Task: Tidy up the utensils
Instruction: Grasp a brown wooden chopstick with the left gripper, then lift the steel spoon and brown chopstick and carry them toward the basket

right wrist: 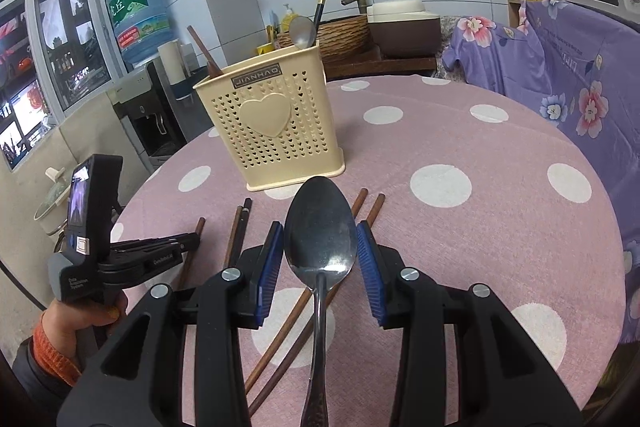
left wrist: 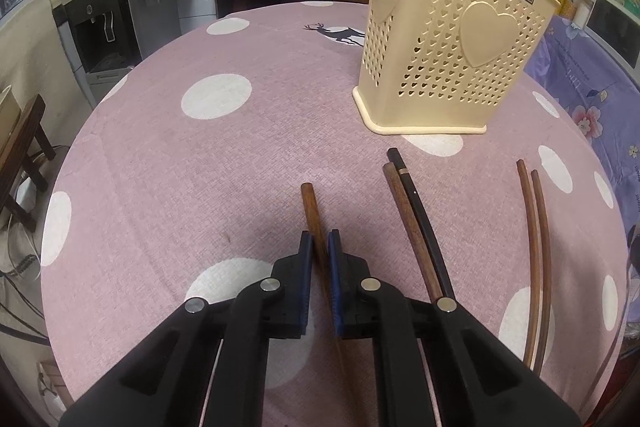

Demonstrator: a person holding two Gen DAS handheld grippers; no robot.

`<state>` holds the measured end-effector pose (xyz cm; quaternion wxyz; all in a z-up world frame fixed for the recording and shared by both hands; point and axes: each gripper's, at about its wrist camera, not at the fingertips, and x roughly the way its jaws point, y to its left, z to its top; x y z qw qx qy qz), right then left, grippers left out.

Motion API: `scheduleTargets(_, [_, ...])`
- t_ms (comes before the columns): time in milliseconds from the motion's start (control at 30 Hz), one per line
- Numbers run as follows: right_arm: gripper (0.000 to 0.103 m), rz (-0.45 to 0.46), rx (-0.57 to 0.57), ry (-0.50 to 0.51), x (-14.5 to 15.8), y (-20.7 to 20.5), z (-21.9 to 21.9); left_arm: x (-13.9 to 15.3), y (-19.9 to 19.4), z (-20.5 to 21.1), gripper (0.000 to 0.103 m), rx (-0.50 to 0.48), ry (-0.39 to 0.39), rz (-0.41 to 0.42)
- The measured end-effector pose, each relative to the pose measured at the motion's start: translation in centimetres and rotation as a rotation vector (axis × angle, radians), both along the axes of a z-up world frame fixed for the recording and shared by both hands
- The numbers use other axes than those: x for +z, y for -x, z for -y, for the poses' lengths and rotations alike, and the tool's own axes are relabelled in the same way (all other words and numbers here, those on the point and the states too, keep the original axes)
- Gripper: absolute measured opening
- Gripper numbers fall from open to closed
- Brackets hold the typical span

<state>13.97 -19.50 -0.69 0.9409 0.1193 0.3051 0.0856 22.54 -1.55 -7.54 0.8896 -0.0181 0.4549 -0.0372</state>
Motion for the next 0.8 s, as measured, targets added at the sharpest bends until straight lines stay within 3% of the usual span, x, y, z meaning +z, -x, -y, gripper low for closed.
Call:
scheduleTargets(333, [0.038,0.006,-0.027,0.013,-0.5,0.0,0.4,2.0,0.5,-0.2,0.008,0.000,0.065,0.055])
scheduleTargets(600, [0.038,0.068,-0.052,-0.015,0.1,0.8,1.3,7.5,3.5,-0.9,0.008,-0.028,0.145,0.221])
scheduleTargets(800, [0.038,0.085,-0.075,-0.026,0.1,1.2,1.9,9.8,4.6,-1.0,0.008,-0.037,0.165,0.290])
